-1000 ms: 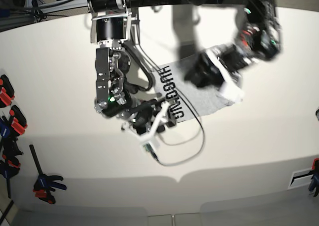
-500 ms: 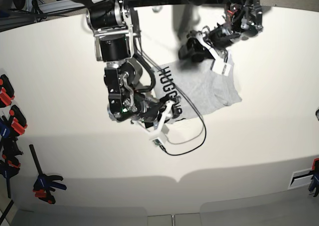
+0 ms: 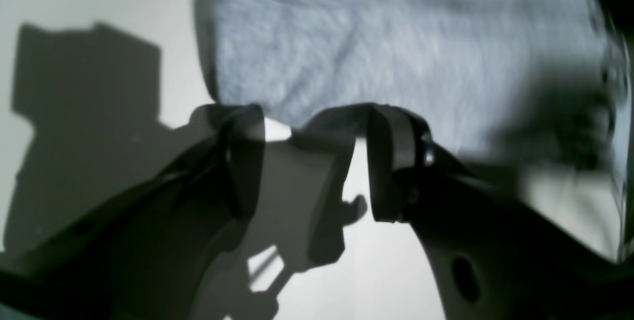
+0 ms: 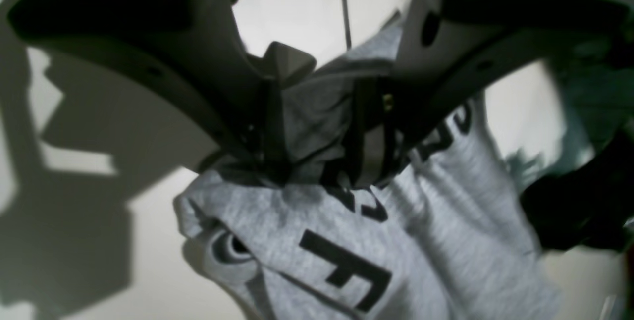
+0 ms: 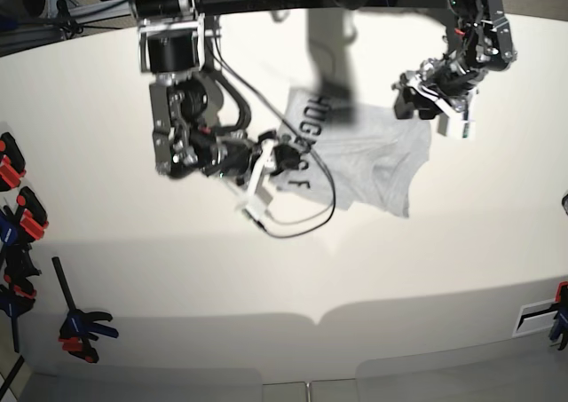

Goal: Fold the T-shirt properly
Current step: 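Hold the shirt up with both grippers and shake it open, then release the shirt and raise both grippers away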

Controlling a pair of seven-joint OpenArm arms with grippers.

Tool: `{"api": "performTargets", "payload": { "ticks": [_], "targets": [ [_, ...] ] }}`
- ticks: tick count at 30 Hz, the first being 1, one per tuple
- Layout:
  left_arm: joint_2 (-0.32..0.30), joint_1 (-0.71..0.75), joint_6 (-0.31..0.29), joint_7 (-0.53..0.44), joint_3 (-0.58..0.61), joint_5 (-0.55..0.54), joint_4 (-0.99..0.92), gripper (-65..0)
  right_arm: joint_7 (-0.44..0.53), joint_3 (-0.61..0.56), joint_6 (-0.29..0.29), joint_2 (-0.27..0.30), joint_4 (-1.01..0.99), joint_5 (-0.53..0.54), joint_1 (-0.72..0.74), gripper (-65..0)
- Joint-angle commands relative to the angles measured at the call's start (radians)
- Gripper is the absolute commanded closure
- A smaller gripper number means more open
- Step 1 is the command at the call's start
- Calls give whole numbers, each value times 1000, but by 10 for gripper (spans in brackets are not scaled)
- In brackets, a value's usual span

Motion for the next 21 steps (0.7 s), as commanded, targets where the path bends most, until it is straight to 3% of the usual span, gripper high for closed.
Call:
{"api": "performTargets", "payload": {
  "ticks": [1, 9, 14, 21],
  "targets": [
    [-4, -21, -3, -20, 3, -27, 16, -309, -35, -3, 9, -10, 26, 16, -10, -210],
    [-1, -82, -3, -18, 3, -18, 16, -309, -85, -3, 9, -24, 182, 31, -182, -210],
    [-1, -113, -4, -16, 3, -16, 15, -309, -148, -3, 9, -33, 333, 134, -278, -210],
    [-1, -121, -4, -17, 3, 11, 15, -309, -149, -8, 9, -95, 432, 135, -357, -210]
  ]
}}
